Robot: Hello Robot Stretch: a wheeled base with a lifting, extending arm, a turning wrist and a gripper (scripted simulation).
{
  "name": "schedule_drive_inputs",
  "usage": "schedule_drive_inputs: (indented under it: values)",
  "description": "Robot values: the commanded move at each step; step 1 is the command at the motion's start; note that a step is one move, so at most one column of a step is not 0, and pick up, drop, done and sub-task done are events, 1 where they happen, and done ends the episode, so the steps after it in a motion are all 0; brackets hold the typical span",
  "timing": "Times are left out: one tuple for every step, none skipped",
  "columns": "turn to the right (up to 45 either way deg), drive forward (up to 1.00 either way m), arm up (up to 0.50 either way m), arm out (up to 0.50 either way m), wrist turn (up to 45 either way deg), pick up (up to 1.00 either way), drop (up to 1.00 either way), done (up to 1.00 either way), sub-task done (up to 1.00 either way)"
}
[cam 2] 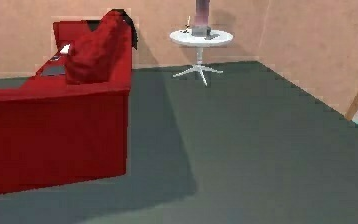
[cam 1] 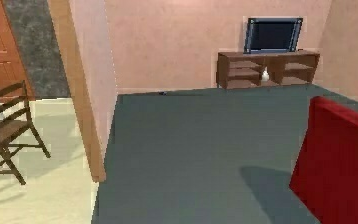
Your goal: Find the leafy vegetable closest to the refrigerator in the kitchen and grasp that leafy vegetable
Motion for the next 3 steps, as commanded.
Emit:
schedule_drive_inputs:
  values:
    - [-45.0,0.0,0.0,0.0,0.0,0.0,0.0,0.0,0.0]
    - [-3.0,0.0,0.0,0.0,0.0,0.0,0.0,0.0,0.0]
    - [45.0,0.0,0.0,0.0,0.0,0.0,0.0,0.0,0.0]
